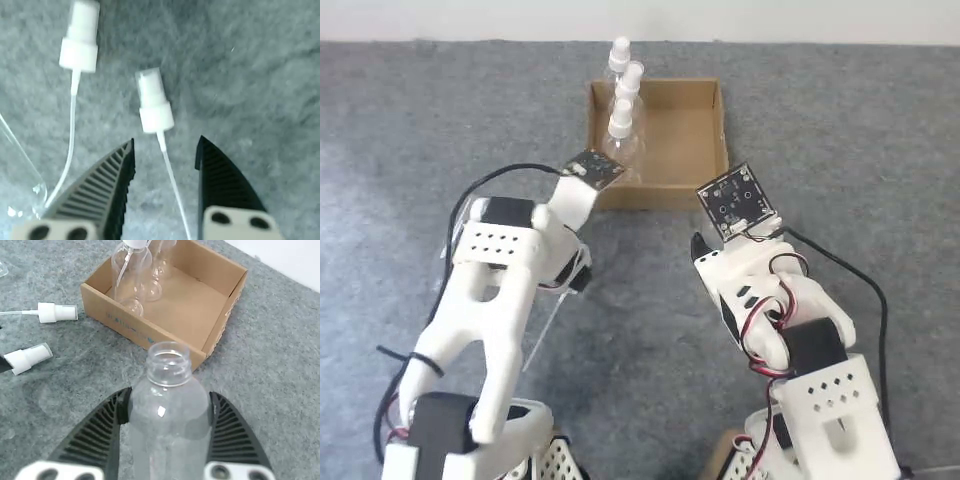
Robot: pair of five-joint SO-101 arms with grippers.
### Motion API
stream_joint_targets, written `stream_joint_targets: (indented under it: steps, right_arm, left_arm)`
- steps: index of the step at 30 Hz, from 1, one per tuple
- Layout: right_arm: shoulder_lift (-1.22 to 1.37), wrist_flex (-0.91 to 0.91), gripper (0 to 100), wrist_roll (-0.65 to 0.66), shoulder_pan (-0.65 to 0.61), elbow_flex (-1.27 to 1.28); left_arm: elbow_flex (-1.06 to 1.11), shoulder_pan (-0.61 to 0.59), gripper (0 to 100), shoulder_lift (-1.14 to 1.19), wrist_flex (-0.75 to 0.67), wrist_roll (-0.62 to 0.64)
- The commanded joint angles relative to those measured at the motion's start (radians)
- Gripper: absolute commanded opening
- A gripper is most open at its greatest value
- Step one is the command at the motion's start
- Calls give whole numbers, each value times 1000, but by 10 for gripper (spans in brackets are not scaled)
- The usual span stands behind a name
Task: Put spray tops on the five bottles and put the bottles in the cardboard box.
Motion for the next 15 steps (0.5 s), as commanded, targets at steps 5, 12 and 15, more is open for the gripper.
stream_joint_targets:
  steps: [5,12,15]
  right_arm:
    - [-27,-31,115,-9,16,-18]
    - [-27,-31,115,-9,18,-18]
    - [-27,-31,115,-9,18,-18]
  left_arm:
    - [-124,5,186,129,-74,64]
    - [-263,-21,185,367,-74,64]
    - [-318,-21,184,446,-74,64]
